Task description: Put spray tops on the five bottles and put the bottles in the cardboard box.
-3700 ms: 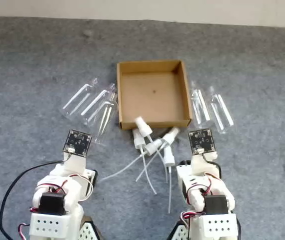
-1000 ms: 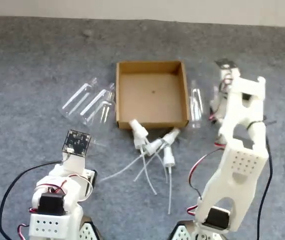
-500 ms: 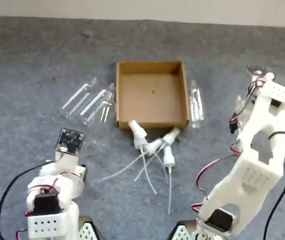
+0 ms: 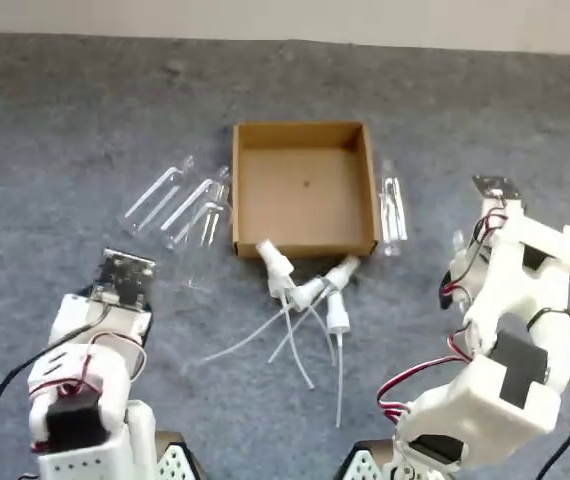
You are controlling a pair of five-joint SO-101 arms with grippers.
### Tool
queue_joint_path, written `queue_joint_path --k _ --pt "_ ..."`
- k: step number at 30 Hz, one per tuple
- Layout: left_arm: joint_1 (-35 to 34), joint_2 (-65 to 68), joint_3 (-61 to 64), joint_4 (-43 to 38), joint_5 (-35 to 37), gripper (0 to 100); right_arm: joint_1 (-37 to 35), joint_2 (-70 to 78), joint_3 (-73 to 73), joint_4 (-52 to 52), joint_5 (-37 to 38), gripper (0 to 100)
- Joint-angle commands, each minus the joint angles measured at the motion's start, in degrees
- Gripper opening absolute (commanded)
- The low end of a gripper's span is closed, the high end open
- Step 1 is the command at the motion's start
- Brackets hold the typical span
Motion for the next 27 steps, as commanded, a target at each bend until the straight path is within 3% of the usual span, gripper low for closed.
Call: queue_joint_path --k 1,7,12,19,27 --pt "9.8 18.0 -18.0 2.9 3.3 16 0.4 -3.8 0.0 -2.4 -1.9 0.4" --pt "24.2 52.6 -43.1 2.9 15.8 16 -0.5 -3.8 0.0 -2.8 -1.9 0.4" --pt "33.2 72.2 -53.4 -1.9 25.8 16 -0.5 -3.8 0.2 -4.8 -1.9 0.4" --pt "37.8 84.7 -51.0 -18.7 40.6 16 -1.1 -3.7 0.6 -7.5 -1.8 0.4" --pt "39.3 86.1 -42.1 -29.6 45.6 16 -1.1 -3.8 0.6 -7.5 -1.8 0.4"
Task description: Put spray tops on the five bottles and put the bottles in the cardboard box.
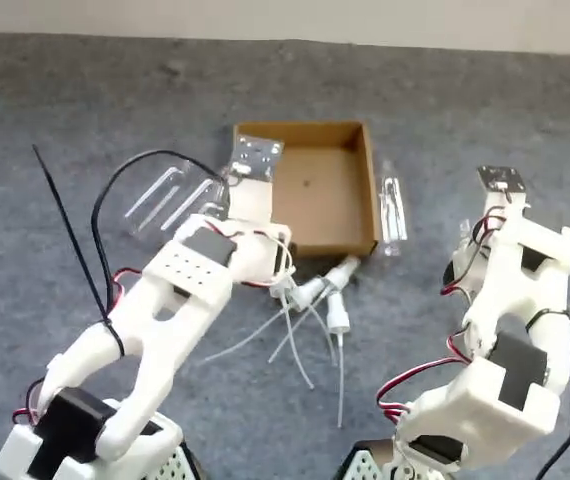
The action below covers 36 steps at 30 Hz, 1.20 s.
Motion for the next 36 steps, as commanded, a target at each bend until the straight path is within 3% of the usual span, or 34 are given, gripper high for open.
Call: queue_joint_path --k 1,20,25,31,36 --pt "0.9 -0.3 1.3 -4.0 1.6 16 -0.9 -3.3 -0.4 -0.7 -0.5 0.4" --pt "1.9 1.6 3.6 -4.1 1.4 16 -1.8 -3.3 2.0 -0.8 -0.5 0.4" --pt "3.5 7.7 3.3 -8.8 1.4 16 -1.8 -3.3 2.0 -0.8 -0.5 0.4" --pt "3.5 5.2 3.7 -8.9 0.2 4 -1.5 -3.3 2.0 -0.8 -0.1 0.4" --pt "3.2 -2.4 3.2 -2.8 -5.9 3 -1.4 -3.3 2.1 -0.5 2.7 0.4"
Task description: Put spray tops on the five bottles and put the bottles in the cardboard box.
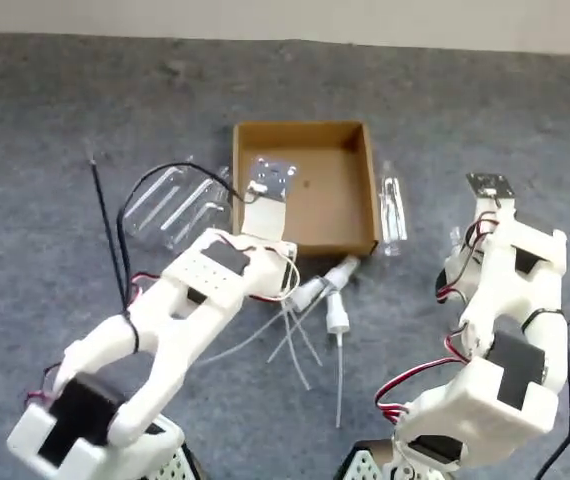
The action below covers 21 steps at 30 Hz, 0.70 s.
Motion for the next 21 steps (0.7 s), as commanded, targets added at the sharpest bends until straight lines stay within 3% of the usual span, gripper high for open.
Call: queue_joint_path --k 1,5,9,12,16,21 --pt "0.3 -9.6 -1.3 5.7 -5.1 3 -0.3 -3.3 -0.4 -0.4 1.3 0.4" --pt "-4.3 -18.2 -8.0 19.2 -10.4 3 0.0 -3.2 -0.4 -0.4 1.3 0.4" --pt "-14.8 -21.9 -19.4 34.1 -19.6 3 1.3 -3.2 -0.4 -0.6 1.4 0.4" --pt "-24.8 -20.0 -25.9 41.1 -28.4 3 1.9 -3.2 -0.4 -0.6 1.4 0.4" --pt "-40.0 -12.0 -27.8 42.7 -40.9 3 2.5 -3.2 -0.4 -0.6 1.6 0.4" --pt "-53.7 2.4 -27.1 38.0 -49.3 3 2.2 -3.3 1.1 -0.5 4.2 0.4"
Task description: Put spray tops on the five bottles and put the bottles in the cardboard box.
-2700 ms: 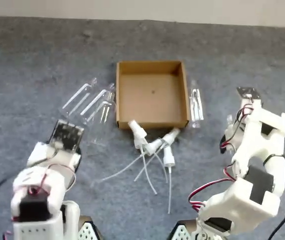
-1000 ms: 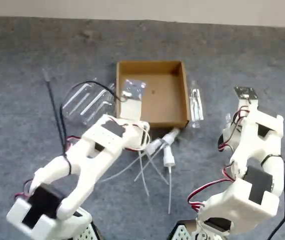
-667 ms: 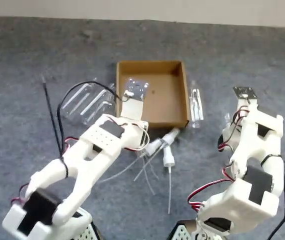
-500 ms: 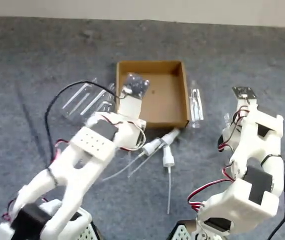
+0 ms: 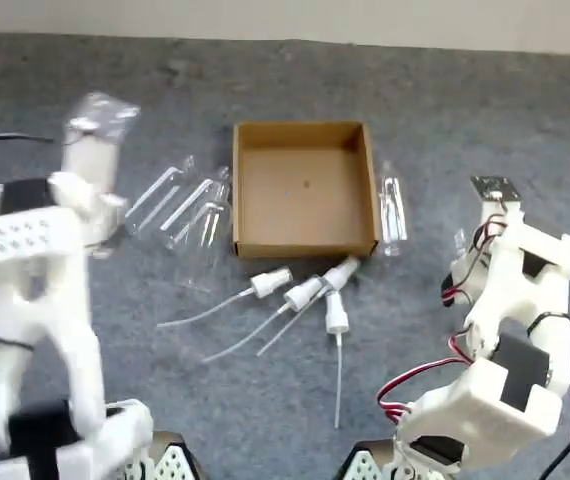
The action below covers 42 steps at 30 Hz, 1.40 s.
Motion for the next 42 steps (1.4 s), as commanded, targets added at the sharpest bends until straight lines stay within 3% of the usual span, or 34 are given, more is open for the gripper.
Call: queue_joint_path --k 1,11,15,26,31,37,42 --pt "-11.3 11.6 -2.4 -5.5 -7.4 3 0.1 -3.3 0.9 -0.7 1.1 0.4" --pt "-17.3 30.8 -2.9 -15.6 -11.9 6 0.3 -3.3 1.7 -0.6 1.1 0.4" --pt "-18.9 31.3 -2.9 -16.9 -11.9 16 0.5 -3.3 1.7 -0.4 1.1 0.4" --pt "-18.7 31.3 -3.0 -21.1 -13.1 17 0.4 -3.4 1.8 -0.2 1.1 8.0" --pt "-16.6 31.9 -2.9 -21.1 -13.1 16 0.4 -3.5 1.8 -0.2 1.1 8.4" --pt "-16.3 31.3 -2.7 -20.7 -12.9 0 0.5 -3.6 1.8 0.5 1.1 8.7" --pt "-15.9 28.7 -3.0 -20.4 -12.7 0 0.3 -3.7 1.3 3.6 1.1 8.8"
